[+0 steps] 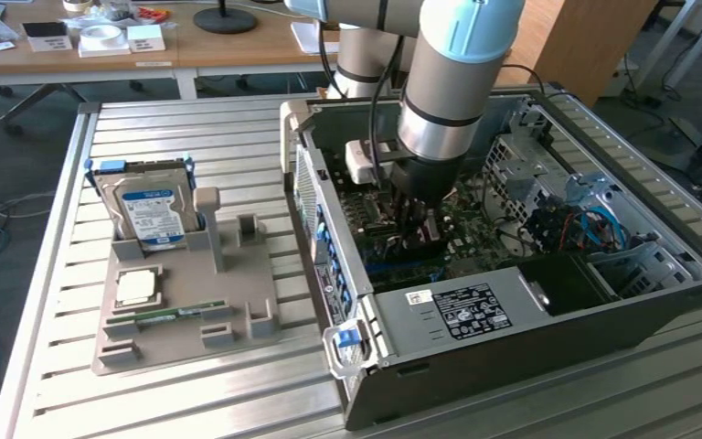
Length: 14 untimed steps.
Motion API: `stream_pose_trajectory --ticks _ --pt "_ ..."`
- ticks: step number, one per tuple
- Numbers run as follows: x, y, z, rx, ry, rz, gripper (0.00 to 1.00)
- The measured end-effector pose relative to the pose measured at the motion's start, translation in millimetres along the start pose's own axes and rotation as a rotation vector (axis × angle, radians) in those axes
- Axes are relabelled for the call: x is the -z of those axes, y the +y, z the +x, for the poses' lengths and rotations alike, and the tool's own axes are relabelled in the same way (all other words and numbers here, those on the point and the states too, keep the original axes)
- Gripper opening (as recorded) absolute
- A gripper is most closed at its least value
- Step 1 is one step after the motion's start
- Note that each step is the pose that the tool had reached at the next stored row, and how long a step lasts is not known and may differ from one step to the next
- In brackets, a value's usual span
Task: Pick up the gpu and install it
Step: 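Insert the gpu into the slot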
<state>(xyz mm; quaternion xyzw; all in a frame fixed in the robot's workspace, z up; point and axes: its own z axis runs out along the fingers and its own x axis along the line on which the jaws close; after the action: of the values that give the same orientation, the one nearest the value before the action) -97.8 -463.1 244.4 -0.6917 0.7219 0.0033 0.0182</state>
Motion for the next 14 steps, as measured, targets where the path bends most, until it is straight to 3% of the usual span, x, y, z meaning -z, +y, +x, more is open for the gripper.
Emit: stream_pose_trajectory --ticks 14 --pt "-0.3 1.1 -0.2 -0.001 -0.0013 -0.0011 0.27"
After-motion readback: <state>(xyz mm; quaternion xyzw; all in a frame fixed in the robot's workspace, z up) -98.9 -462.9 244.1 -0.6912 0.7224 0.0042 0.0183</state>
